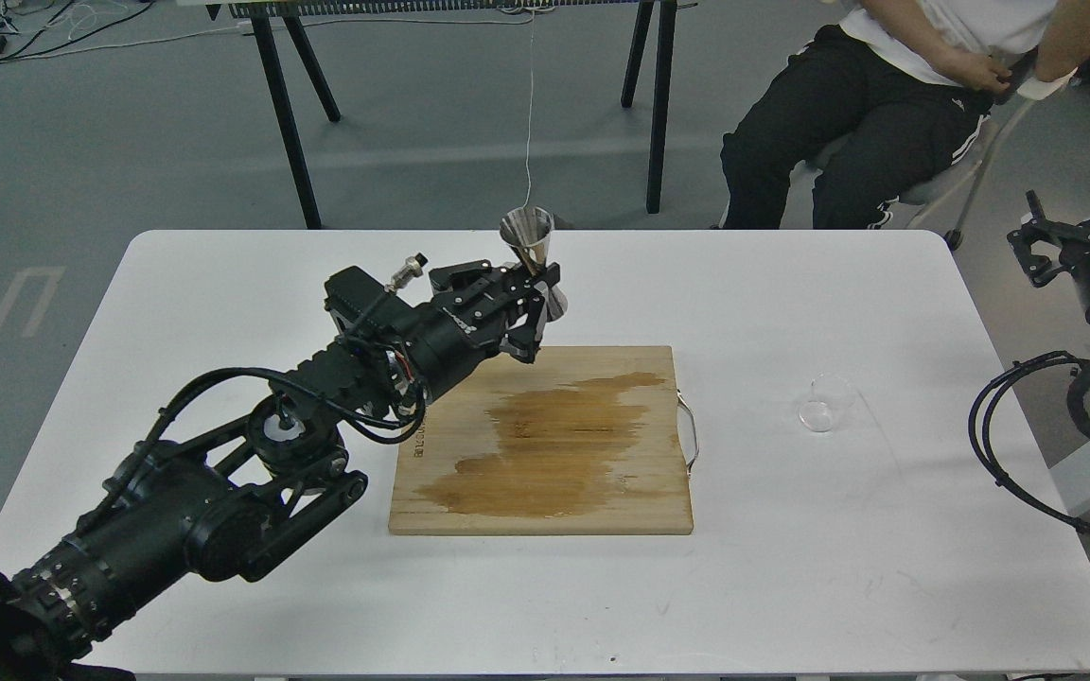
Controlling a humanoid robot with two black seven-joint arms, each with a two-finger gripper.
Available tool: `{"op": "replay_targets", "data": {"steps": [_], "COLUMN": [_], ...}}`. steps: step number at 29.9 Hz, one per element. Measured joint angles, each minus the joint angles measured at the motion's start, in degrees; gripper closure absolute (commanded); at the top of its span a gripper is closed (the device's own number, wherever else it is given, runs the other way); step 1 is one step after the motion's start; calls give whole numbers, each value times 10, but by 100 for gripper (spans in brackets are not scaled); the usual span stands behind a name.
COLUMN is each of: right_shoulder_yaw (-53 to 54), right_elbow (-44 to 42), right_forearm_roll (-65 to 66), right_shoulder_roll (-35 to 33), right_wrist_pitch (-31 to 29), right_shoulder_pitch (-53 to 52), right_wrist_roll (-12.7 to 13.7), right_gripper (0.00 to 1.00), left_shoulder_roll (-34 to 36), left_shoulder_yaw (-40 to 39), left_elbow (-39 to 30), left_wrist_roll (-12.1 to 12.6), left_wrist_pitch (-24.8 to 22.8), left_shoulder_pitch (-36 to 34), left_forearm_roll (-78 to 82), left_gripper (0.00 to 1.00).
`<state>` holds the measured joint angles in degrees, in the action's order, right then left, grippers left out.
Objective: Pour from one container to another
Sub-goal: 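Lift the jigger and carry it over the wooden cutting board, then lower the jigger onto the board and open the left gripper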
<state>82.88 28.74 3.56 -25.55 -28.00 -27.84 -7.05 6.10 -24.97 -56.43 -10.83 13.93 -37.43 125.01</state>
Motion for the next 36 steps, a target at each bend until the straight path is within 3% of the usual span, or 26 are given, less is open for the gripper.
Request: {"op": "replay_targets", "data": {"steps": [7, 22, 29, 33, 36], "right_shoulder_yaw": [1, 2, 2, 2, 2], "right_elbow": [0, 1, 0, 0, 0], "right_forearm_roll": [-1, -1, -1, -1, -1], "right_shoulder_roll": [-7, -8, -8, -8, -8], "right_wrist_pitch": [0, 0, 0, 0, 0], "right_shoulder_pitch": [8, 12, 13, 13, 13], "right_wrist_roll": [-3, -4, -4, -4, -4], "right_gripper": [0, 0, 0, 0, 0], "left_shoulder_roll": [-22, -61, -61, -61, -61], "left_shoulder_yaw": [53, 72, 73, 73, 72], "left_elbow": [63, 152, 160, 159, 158], "left_wrist_roll": [1, 2, 2, 3, 3], "left_wrist_pitch": [-2, -5, -5, -5, -5], "left_shoulder_pitch": [10, 12, 11, 11, 11], "left_forearm_roll": [0, 0, 0, 0, 0], "left_gripper": [90, 82, 72, 62, 61]}}
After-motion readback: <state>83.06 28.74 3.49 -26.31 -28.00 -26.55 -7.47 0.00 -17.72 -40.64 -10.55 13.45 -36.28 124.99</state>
